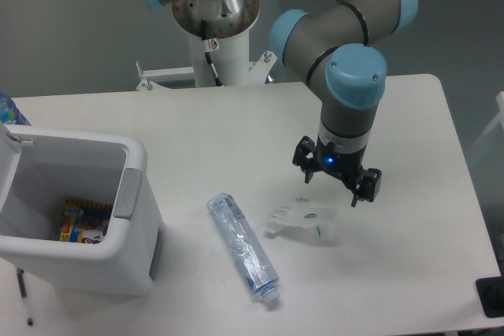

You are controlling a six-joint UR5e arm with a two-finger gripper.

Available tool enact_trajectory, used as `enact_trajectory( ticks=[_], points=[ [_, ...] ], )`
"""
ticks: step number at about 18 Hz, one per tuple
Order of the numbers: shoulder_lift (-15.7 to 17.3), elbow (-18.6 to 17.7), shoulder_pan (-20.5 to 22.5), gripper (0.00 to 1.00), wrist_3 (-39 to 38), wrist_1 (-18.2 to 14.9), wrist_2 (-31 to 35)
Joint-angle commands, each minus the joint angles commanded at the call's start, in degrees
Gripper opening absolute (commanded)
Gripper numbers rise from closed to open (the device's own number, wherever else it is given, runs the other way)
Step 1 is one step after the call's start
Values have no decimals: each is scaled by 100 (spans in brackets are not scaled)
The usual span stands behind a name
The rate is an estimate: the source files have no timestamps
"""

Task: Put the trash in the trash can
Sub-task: 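Lower the open gripper toward the crumpled clear plastic bag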

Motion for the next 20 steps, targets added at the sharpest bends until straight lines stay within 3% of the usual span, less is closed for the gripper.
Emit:
enact_trajectory(
  ticks=[9, 13, 17, 20],
  points=[
    [-105, 185, -254, 100, -448, 96, -70],
    [-114, -25, -422, 100, -728, 596, -149],
    [-79, -535, -457, 100, -773, 1273, -360],
    [-79, -642, -466, 100, -625, 1301, -413]
  ],
)
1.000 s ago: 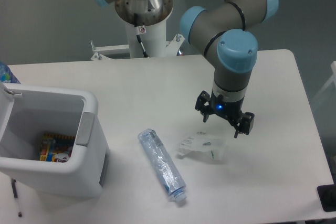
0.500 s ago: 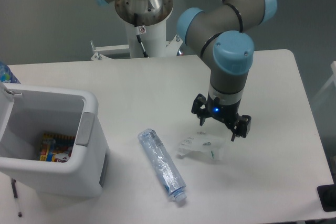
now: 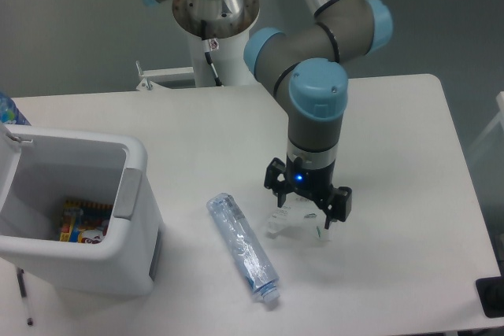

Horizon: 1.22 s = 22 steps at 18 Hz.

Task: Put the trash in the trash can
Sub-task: 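Lower the open gripper toward the crumpled clear plastic bag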

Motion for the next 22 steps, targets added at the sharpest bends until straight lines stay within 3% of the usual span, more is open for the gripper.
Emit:
enact_trajectory(
  ticks=[6, 12, 17, 22],
  points=[
    [-9, -308, -18, 100, 1071, -18, 35],
    [-386, 34, -18, 100, 1214, 26, 306],
    [-466, 35, -18, 100, 1477, 26, 430],
    [-580, 35, -70, 100, 1627, 26, 1080]
  ],
)
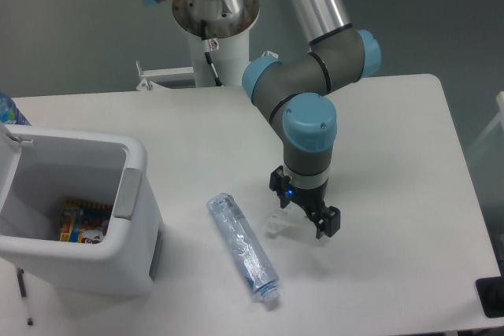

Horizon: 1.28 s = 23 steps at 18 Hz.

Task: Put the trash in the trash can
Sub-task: 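Lower the open gripper toward the crumpled clear plastic bag, then close the gripper on the plastic bag and lift it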

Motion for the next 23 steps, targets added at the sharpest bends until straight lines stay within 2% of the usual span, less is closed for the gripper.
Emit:
enact_trajectory(
  ticks=[6, 8, 10, 12, 13, 14, 15, 17, 21, 23],
  points=[
    [-106, 0, -97, 99, -9, -97, 518],
    [-167, 52, -193, 83, -61, -105, 729],
    [-228, 123, -246, 75, -88, -105, 765],
    [-229, 167, -273, 72, -140, -158, 809],
    [-220, 202, -273, 64, -149, -315, 809],
    [-211, 254, -273, 49, -158, -499, 801],
    [-211, 255, -273, 28, -210, -518, 766],
    [-194, 220, -273, 11, -228, -501, 730],
    [-176, 246, -273, 0, -281, -501, 598],
    [-167, 255, -273, 0, -360, -501, 590]
  ],
)
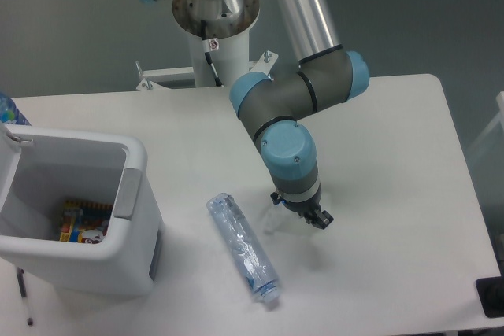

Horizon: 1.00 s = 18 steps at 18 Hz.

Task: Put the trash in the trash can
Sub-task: 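Close the gripper on the plastic bag and lift it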

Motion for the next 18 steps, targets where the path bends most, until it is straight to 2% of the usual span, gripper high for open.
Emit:
enact_trajectory(
  ticks=[8, 12, 14, 18],
  points=[
    [237, 26, 167, 0, 0, -35, -597],
    [360, 158, 465, 0, 0, -88, -1273],
    [474, 263, 571, 0, 0, -289, -1528],
    [676, 667, 659, 0, -245, -1035, -2064]
  ],
)
